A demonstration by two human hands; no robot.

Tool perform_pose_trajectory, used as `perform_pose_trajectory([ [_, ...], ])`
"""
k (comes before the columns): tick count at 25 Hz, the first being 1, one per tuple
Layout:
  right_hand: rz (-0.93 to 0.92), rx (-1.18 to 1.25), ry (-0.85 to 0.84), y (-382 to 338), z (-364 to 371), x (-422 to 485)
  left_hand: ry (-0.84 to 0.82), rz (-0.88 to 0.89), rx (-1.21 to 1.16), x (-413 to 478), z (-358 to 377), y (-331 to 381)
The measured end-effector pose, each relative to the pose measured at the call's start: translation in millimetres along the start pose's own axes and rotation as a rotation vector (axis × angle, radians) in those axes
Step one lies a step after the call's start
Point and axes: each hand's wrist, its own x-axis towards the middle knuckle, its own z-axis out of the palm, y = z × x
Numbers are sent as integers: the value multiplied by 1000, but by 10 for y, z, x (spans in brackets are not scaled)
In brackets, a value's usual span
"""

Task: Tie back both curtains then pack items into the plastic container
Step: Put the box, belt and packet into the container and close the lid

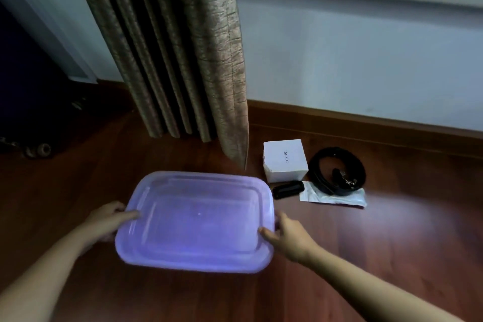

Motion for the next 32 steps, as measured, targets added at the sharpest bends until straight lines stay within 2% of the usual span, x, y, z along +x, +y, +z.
perform_pose_trajectory([
  [2,38,17,29,286,-7,-355,-178,-31,-100,-202,104,-10],
  [4,77,49,103,624,-71,-622,-376,-28,-109,-325,374,132],
  [6,121,48,199,977,-180,-833,-499,29,-76,-391,744,358],
  [9,209,50,362,1469,-378,-1182,-546,146,-32,-494,1390,677],
  [12,312,67,443,1792,-504,-1471,-560,223,78,-663,1871,890],
  [15,312,87,447,1979,-578,-1503,-517,281,161,-724,2076,1051],
  [19,305,199,444,2036,-624,-1430,-513,228,340,-708,2007,1145],
  [22,309,363,414,1941,-627,-1409,-146,403,479,-675,2064,1171],
  [24,285,349,405,1918,-585,-1351,22,538,393,-657,2184,1218],
  [27,248,308,439,1972,-519,-1300,42,629,407,-558,2321,1312],
  [29,249,314,447,2011,-506,-1294,37,608,474,-500,2343,1345],
  [32,269,317,471,2080,-456,-1283,20,554,442,-483,2310,1386],
])
